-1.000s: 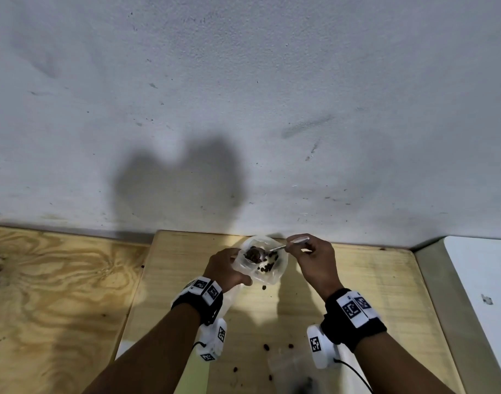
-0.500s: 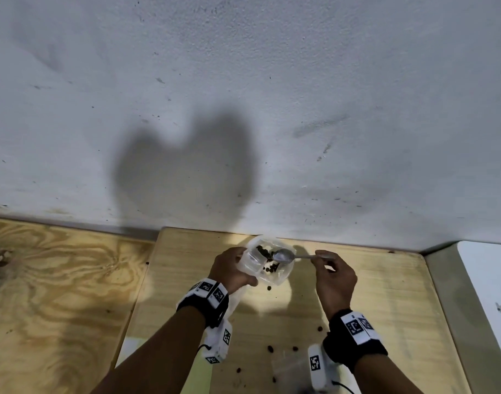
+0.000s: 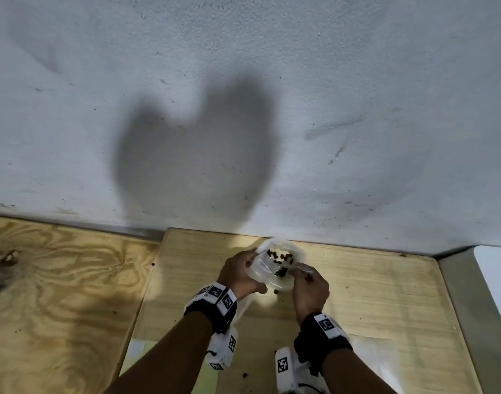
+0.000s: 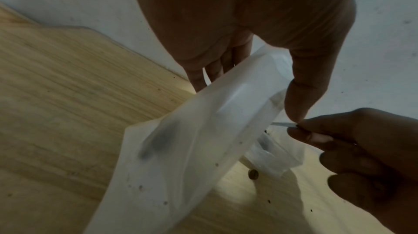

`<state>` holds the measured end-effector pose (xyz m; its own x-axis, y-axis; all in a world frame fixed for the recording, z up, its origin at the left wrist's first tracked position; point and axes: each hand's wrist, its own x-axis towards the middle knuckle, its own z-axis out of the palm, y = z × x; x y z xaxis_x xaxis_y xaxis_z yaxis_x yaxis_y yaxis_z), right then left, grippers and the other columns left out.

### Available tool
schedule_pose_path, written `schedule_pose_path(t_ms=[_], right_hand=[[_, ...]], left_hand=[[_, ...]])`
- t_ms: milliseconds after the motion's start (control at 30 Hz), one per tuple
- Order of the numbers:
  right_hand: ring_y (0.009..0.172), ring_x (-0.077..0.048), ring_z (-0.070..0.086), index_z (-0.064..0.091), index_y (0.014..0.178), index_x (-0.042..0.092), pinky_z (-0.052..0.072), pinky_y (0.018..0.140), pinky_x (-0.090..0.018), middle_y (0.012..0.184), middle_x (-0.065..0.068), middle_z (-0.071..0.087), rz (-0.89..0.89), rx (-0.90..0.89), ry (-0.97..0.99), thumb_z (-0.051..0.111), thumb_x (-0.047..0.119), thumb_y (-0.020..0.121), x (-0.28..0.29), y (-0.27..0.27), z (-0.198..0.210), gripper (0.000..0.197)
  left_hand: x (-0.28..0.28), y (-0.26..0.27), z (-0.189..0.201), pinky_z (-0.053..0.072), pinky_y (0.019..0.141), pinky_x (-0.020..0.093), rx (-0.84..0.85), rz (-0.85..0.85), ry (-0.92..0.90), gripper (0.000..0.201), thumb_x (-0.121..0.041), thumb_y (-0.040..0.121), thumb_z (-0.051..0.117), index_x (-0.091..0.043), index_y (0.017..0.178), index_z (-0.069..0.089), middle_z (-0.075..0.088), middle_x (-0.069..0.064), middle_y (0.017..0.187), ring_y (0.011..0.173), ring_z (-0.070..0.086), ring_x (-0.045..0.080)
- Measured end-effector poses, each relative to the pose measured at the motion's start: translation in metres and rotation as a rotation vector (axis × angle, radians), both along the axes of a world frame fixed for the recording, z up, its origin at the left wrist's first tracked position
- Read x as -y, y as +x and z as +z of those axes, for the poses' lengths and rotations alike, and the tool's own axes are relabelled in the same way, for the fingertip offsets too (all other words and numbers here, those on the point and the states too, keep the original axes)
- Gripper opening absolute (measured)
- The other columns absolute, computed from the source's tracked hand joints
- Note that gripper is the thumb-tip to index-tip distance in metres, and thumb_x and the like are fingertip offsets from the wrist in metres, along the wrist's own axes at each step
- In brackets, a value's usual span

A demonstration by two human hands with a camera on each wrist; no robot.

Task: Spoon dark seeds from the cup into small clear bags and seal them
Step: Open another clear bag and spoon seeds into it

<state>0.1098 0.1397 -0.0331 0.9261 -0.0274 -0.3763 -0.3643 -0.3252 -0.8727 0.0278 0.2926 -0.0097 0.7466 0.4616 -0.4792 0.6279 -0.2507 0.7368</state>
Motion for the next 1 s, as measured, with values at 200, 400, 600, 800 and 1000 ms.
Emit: schedule_pose_path(t_ms=[200, 400, 600, 800, 1000], right_hand=[[0.081, -0.015, 0.067, 0.077, 0.074, 0.023, 0.051, 0.079, -0.030, 0.081, 0.008, 0.074, -0.047, -0.120, 0.052, 0.073, 0.010, 0.078, -0.012, 0.002, 0.003, 0.015], [0.086, -0.019, 0.068, 0.078, 0.070, 0.020, 0.053, 0.085, -0.035, 0.085, 0.003, 0.077, -0.072, -0.128, 0.072, 0.072, 0.002, 0.075, 0.010, 0.017, 0.007, 0.019], [0.057, -0.014, 0.051, 0.079, 0.067, 0.020, 0.040, 0.061, -0.025, 0.077, -0.005, 0.072, -0.096, -0.128, 0.140, 0.072, 0.003, 0.077, 0.044, 0.033, 0.013, 0.021], [0.059, -0.013, 0.050, 0.077, 0.075, 0.009, 0.038, 0.059, -0.024, 0.090, -0.011, 0.076, -0.074, -0.029, 0.273, 0.070, -0.001, 0.081, 0.055, 0.045, 0.045, 0.014], [0.067, -0.013, 0.066, 0.076, 0.073, 0.014, 0.049, 0.068, -0.027, 0.082, -0.001, 0.077, 0.158, 0.137, 0.248, 0.072, -0.002, 0.079, 0.037, 0.041, 0.075, 0.018]], left_hand=[[0.001, -0.002, 0.000, 0.050, 0.090, 0.023, -0.006, -0.017, -0.025, 0.098, -0.022, 0.048, 0.092, -0.021, 0.137, 0.051, 0.061, -0.006, 0.128, 0.110, 0.057, 0.010], [-0.006, -0.002, 0.004, 0.053, 0.092, 0.031, -0.015, 0.014, -0.026, 0.096, -0.033, 0.042, 0.090, -0.023, 0.132, 0.056, 0.064, -0.007, 0.122, 0.106, 0.061, 0.012], [-0.013, -0.003, 0.008, 0.048, 0.084, 0.022, -0.031, 0.008, 0.020, 0.091, -0.029, 0.046, 0.092, -0.022, 0.129, 0.057, 0.065, -0.007, 0.118, 0.103, 0.061, 0.012], [-0.012, -0.005, 0.013, 0.047, 0.091, 0.026, -0.039, -0.012, 0.075, 0.092, -0.022, 0.049, 0.093, -0.018, 0.132, 0.054, 0.062, -0.002, 0.125, 0.110, 0.059, 0.016], [-0.003, -0.003, 0.015, 0.048, 0.092, 0.027, -0.031, 0.008, 0.059, 0.089, -0.019, 0.049, 0.093, -0.019, 0.130, 0.056, 0.062, -0.003, 0.125, 0.110, 0.059, 0.016]])
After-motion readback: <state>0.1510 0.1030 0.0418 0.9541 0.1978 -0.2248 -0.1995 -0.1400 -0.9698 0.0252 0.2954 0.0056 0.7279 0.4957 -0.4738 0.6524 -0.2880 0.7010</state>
